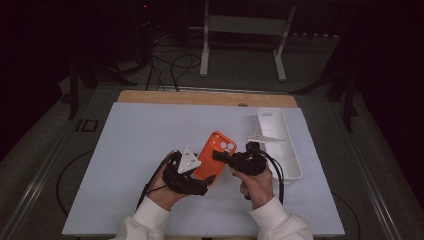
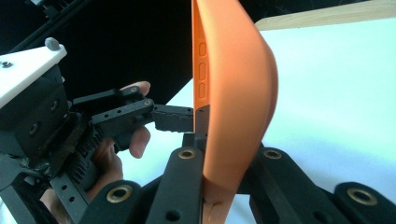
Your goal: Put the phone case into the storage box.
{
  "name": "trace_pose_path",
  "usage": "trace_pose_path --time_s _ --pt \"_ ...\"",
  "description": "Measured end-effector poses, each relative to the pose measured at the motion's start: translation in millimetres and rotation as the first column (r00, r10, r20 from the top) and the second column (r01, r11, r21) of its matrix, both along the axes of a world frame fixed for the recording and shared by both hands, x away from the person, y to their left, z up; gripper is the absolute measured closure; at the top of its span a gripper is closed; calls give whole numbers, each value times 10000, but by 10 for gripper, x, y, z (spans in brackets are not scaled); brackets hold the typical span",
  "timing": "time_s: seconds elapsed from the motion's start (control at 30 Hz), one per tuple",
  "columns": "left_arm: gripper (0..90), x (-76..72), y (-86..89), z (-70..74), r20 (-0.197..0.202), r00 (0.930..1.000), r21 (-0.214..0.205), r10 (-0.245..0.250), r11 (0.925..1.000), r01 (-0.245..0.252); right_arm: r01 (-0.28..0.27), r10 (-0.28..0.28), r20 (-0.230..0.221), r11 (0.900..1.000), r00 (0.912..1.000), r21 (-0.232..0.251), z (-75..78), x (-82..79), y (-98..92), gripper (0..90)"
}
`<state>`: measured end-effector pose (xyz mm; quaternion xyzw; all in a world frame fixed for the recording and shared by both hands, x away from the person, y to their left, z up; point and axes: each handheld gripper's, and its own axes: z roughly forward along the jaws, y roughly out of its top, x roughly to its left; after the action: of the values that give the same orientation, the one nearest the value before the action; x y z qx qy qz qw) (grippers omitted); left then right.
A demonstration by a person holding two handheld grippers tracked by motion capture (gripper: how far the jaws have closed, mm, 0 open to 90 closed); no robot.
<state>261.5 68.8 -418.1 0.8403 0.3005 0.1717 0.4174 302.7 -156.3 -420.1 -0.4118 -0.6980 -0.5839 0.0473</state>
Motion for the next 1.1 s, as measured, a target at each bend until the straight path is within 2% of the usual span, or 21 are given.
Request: trace_pose_path --time_s 0.23,0.5,0.6,0.87,0.93,1.1 --pt "159 18 76 17 -132 9999 -287 74 9996 -78 -22 26 225 9999 9997 -170 2 -10 -15 853" --pt "186 54 198 4 -524 9986 -684 -34 9977 -2 -426 461 559 9971 9974 -631 -2 -28 6 850" --pt "193 57 235 -11 -646 9979 -823 -92 9966 38 -517 558 623 9966 9965 -645 1 -35 11 850" --pt "229 72 297 -39 -1016 9936 -1347 -500 9902 360 -707 772 910 9949 9929 -724 27 -52 7 849" --pt "233 83 309 -51 -1186 9905 -1507 -694 9873 511 -757 827 965 9944 9919 -743 33 -56 5 849" --pt "279 99 333 -83 -1286 9876 -1695 -896 9833 671 -980 1066 1166 9922 9874 -772 53 -71 11 849"
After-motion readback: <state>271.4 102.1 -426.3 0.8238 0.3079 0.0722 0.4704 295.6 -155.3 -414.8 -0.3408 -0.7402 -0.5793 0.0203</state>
